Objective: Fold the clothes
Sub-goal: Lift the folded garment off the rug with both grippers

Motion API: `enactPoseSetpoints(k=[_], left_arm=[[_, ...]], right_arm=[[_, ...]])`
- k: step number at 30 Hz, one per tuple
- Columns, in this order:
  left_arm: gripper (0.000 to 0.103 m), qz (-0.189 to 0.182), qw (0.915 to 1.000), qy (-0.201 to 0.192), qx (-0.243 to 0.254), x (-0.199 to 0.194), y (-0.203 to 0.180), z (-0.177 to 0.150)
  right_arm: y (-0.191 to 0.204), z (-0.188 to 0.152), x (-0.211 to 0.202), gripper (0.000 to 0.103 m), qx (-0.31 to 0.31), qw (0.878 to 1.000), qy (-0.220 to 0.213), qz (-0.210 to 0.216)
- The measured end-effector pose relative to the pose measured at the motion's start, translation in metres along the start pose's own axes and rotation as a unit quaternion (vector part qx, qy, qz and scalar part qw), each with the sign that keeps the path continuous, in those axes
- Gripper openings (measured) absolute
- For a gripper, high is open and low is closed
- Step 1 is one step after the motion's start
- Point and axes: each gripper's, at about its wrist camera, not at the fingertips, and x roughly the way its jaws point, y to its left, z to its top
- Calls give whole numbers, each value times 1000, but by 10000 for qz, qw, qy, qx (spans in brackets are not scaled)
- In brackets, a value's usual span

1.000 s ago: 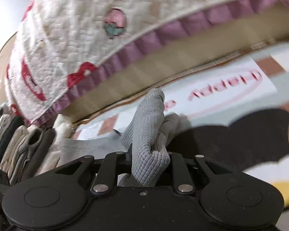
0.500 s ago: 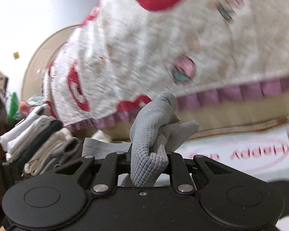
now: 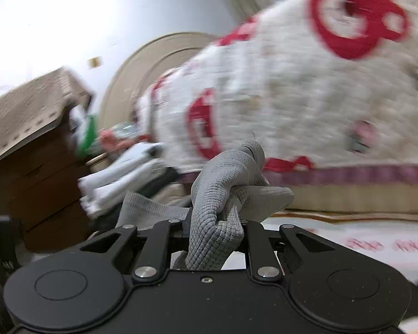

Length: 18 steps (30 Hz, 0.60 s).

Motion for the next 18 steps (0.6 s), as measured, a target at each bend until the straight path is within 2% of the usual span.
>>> enactPoseSetpoints(k=[4,8,10,14,16,18], left_arm=[[28,426,9987,-185,-232,-41,53,45],[28,866,9941,-648,-95,-74,106,118],[28,1044,9911,-822,-17,-79,127,153],[28,1517,9834,-954,286,-59,161,213],[28,1679,9823,-805,178,-33,182,234],[27,1784,9813,-715,88,-8,199,242]], right_arm=[[40,42,45,19,-64,9957,22,927],[63,91,120,19,189,9814,23,1908],[73,112,159,19,270,9749,28,2208],[103,163,235,18,60,9627,-186,2698],[113,181,271,18,-117,9660,-381,2553],[116,182,315,19,-194,9716,-277,2340]])
